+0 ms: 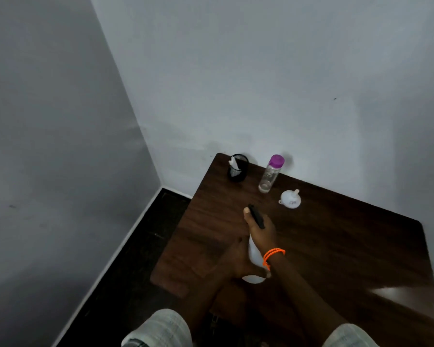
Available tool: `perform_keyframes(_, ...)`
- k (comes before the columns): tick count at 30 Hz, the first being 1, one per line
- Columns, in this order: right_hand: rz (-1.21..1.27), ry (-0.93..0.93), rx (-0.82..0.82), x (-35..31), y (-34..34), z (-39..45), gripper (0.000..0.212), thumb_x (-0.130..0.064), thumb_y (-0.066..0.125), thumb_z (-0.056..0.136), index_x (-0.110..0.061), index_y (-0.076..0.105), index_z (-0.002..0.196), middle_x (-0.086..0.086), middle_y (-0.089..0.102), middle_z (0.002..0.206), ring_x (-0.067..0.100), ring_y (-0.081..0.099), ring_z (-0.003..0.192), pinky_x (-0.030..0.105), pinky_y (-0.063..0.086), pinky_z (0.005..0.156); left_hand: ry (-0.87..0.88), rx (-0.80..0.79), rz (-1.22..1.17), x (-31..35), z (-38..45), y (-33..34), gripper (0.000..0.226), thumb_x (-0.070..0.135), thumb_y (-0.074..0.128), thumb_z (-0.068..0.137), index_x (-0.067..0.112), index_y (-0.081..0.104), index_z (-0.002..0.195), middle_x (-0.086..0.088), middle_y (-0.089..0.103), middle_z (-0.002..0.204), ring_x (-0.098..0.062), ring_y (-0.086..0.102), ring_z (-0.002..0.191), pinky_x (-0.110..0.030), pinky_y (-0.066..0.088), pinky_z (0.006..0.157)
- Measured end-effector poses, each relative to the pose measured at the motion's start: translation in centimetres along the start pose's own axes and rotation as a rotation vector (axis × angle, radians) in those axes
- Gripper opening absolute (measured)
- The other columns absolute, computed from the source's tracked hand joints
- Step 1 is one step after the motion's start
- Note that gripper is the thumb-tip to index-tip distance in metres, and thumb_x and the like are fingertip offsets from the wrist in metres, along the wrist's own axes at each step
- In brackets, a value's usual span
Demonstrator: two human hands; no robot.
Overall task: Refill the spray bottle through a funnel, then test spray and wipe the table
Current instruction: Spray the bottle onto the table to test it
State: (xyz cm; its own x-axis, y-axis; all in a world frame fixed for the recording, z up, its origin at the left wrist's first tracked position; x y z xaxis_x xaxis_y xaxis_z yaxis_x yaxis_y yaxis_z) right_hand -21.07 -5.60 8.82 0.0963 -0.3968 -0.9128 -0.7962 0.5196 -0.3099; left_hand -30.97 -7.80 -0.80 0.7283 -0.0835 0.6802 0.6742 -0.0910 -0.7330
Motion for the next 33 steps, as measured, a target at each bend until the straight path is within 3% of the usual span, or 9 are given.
perform_keyframes(2, -0.036, -0.011, -0.029, 0.7, 1.1, -0.1, 0.036, -0.034, 0.072, 0.091, 0.002, 0.070, 0.088, 0.015, 0.072, 0.084, 0.016, 0.063, 0.066, 0.004, 0.041, 0.057, 0.063, -0.259, 0.079, -1.1, 0.0, -0.6, 0.069, 0.097, 0.020, 0.067, 0.049, 0.065, 0.088, 0.031, 0.064, 0.072, 0.018, 0.058, 0.064, 0.008, 0.022, 0.062)
perform_keyframes(6, -0.156, 0.005, -0.137, 2.5, 3.4, 0.1, 0.034, -0.040, 0.077, 0.085, -0.008, 0.072, 0.096, 0.004, 0.071, 0.086, 0.005, 0.065, 0.078, 0.009, 0.045, 0.068, 0.130, -0.349, 0.319, -5.6, 0.0, -1.8, 0.088, 0.106, 0.000, 0.018, 0.057, 0.057, 0.063, 0.038, 0.046, 0.049, 0.017, 0.023, 0.041, -0.010, -0.001, 0.035)
perform_keyframes(9, -0.231, 0.081, -0.207, 4.3, 4.7, 0.3, 0.039, -0.051, 0.079, 0.079, -0.017, 0.073, 0.096, -0.008, 0.069, 0.084, 0.011, 0.066, 0.082, 0.019, 0.046, 0.073, -0.112, -0.755, -0.055, -5.7, -0.4, -2.4, 0.091, 0.111, 0.020, 0.026, 0.056, 0.057, 0.088, 0.037, 0.049, 0.076, 0.019, 0.034, 0.063, 0.007, 0.009, 0.047)
perform_keyframes(13, -0.284, 0.096, -0.253, 5.4, 5.7, 0.2, 0.042, -0.052, 0.084, 0.072, -0.013, 0.070, 0.074, -0.001, 0.069, 0.069, 0.004, 0.062, 0.063, 0.010, 0.042, 0.056, -0.239, -0.857, -0.103, -3.8, -0.9, -4.3, 0.099, 0.083, 0.073, 0.055, 0.031, 0.050, 0.136, 0.015, 0.048, 0.121, -0.002, 0.046, 0.113, -0.006, 0.033, 0.088)
perform_keyframes(17, -0.355, 0.111, -0.256, 6.8, 6.1, 0.3, 0.050, -0.067, 0.081, 0.065, -0.020, 0.064, 0.062, -0.005, 0.066, 0.061, 0.011, 0.065, 0.063, 0.024, 0.047, 0.060, -0.273, -0.872, -0.117, -3.7, -1.5, -4.8, 0.125, 0.091, 0.064, 0.023, 0.028, 0.051, 0.131, 0.008, 0.057, 0.129, -0.010, 0.053, 0.120, -0.014, 0.035, 0.088)
perform_keyframes(22, -0.393, 0.154, -0.224, 7.1, 5.7, 0.0, 0.049, -0.063, 0.080, 0.069, -0.015, 0.068, 0.069, -0.002, 0.068, 0.067, 0.014, 0.065, 0.067, 0.028, 0.050, 0.066, -0.293, -0.954, -0.106, -2.9, -1.6, -5.4, 0.129, 0.075, 0.077, 0.029, 0.020, 0.048, 0.141, -0.003, 0.056, 0.139, -0.022, 0.054, 0.128, -0.029, 0.043, 0.104)
perform_keyframes(26, -0.323, 0.246, -0.187, 7.7, 4.3, -0.6, 0.043, -0.059, 0.082, 0.070, -0.020, 0.070, 0.083, -0.007, 0.068, 0.077, 0.011, 0.063, 0.073, 0.027, 0.048, 0.073, -0.331, -1.018, -0.101, -2.1, -1.9, -5.3, 0.091, 0.041, 0.087, 0.071, 0.015, 0.042, 0.145, -0.009, 0.051, 0.145, -0.026, 0.049, 0.133, -0.037, 0.040, 0.111)
perform_keyframes(29, -0.194, 0.284, -0.128, 8.6, 2.6, -1.5, 0.041, -0.057, 0.083, 0.069, -0.024, 0.070, 0.089, -0.006, 0.072, 0.088, 0.014, 0.067, 0.086, 0.033, 0.053, 0.083, -0.161, -1.166, -0.045, -0.8, -2.3, -4.8, 0.106, 0.061, 0.080, 0.068, 0.013, 0.036, 0.151, -0.009, 0.039, 0.155, -0.023, 0.035, 0.144, -0.045, 0.030, 0.119)
perform_keyframes(33, -0.103, 0.265, -0.033, 9.3, 0.0, -3.0, 0.035, -0.052, 0.083, 0.073, -0.023, 0.071, 0.088, -0.008, 0.073, 0.087, 0.009, 0.068, 0.084, 0.025, 0.050, 0.075, -0.233, -1.246, 0.042, -0.1, -2.8, -3.9, 0.088, 0.041, 0.087, 0.071, 0.025, 0.043, 0.145, -0.008, 0.052, 0.144, -0.025, 0.050, 0.133, -0.033, 0.042, 0.107)
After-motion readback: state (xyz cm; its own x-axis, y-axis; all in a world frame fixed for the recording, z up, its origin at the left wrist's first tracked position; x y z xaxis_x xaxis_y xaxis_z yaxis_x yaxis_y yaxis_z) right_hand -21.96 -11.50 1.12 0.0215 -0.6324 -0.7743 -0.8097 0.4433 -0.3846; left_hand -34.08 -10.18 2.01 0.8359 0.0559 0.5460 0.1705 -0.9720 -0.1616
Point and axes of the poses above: each hand's wrist, its own z-axis towards the middle knuckle, its own y-axis out of the palm, x = y × z, the point moved 2 cm from there along z, towards the middle knuckle
